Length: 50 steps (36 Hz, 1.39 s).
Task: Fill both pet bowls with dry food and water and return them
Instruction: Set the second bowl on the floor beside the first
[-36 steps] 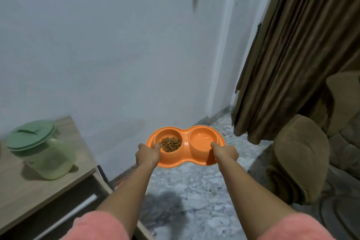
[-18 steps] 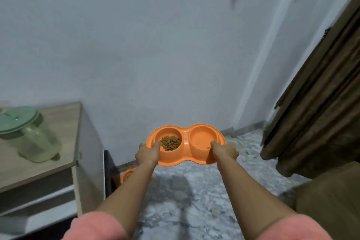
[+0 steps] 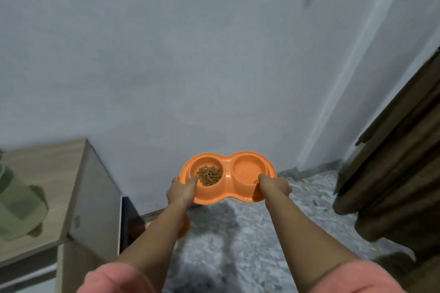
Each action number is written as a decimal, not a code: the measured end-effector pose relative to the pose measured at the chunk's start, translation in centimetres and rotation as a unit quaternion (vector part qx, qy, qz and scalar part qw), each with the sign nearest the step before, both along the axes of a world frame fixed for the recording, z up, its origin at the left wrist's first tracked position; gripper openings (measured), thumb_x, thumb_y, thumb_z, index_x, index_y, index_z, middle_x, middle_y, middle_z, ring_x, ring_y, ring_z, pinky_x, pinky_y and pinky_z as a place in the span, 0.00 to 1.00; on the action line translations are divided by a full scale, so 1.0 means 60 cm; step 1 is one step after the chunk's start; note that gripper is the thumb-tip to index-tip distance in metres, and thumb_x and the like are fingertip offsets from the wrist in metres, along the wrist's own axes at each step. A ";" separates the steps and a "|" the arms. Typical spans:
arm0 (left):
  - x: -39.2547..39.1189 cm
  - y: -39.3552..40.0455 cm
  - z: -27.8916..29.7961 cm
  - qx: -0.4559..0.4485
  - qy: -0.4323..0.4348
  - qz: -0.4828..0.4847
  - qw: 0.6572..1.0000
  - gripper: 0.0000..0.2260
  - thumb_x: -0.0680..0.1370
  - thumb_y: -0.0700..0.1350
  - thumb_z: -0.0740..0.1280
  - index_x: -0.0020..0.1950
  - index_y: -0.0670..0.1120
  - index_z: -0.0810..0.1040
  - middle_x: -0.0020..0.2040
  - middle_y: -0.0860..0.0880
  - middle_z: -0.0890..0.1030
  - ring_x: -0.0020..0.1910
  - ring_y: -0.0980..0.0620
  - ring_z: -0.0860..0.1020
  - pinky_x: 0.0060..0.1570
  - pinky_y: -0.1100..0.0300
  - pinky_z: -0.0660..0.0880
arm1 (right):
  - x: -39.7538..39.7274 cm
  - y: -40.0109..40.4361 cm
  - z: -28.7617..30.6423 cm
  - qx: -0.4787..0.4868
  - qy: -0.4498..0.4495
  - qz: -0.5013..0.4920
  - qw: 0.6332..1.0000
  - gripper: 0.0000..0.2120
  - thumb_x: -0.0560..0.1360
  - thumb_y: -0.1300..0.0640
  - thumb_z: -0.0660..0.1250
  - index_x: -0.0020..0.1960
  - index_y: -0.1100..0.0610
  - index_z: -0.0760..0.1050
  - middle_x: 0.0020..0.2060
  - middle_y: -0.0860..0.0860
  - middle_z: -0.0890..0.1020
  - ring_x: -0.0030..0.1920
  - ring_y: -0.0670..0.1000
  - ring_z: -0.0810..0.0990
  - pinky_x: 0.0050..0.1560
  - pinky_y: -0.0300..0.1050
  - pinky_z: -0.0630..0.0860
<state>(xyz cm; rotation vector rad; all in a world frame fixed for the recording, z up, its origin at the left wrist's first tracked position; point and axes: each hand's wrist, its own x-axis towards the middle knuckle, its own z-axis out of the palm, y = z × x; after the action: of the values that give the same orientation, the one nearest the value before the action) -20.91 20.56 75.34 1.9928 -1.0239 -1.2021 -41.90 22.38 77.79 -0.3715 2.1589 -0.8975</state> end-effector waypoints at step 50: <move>-0.100 -0.347 -1.203 0.141 0.074 0.239 0.958 0.31 0.75 0.50 0.70 0.72 0.40 0.63 0.65 0.36 0.73 0.61 0.35 0.75 0.58 0.43 0.77 | -0.071 -0.429 -1.216 0.026 -0.012 0.143 0.989 0.27 0.73 0.54 0.68 0.69 0.61 0.66 0.65 0.61 0.70 0.58 0.63 0.75 0.55 0.55 0.73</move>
<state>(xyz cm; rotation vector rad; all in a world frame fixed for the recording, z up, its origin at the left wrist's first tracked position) -26.90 -0.26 3.18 2.1552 -0.2742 -1.2439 -46.18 -3.34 4.84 -0.6222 2.0368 -0.6796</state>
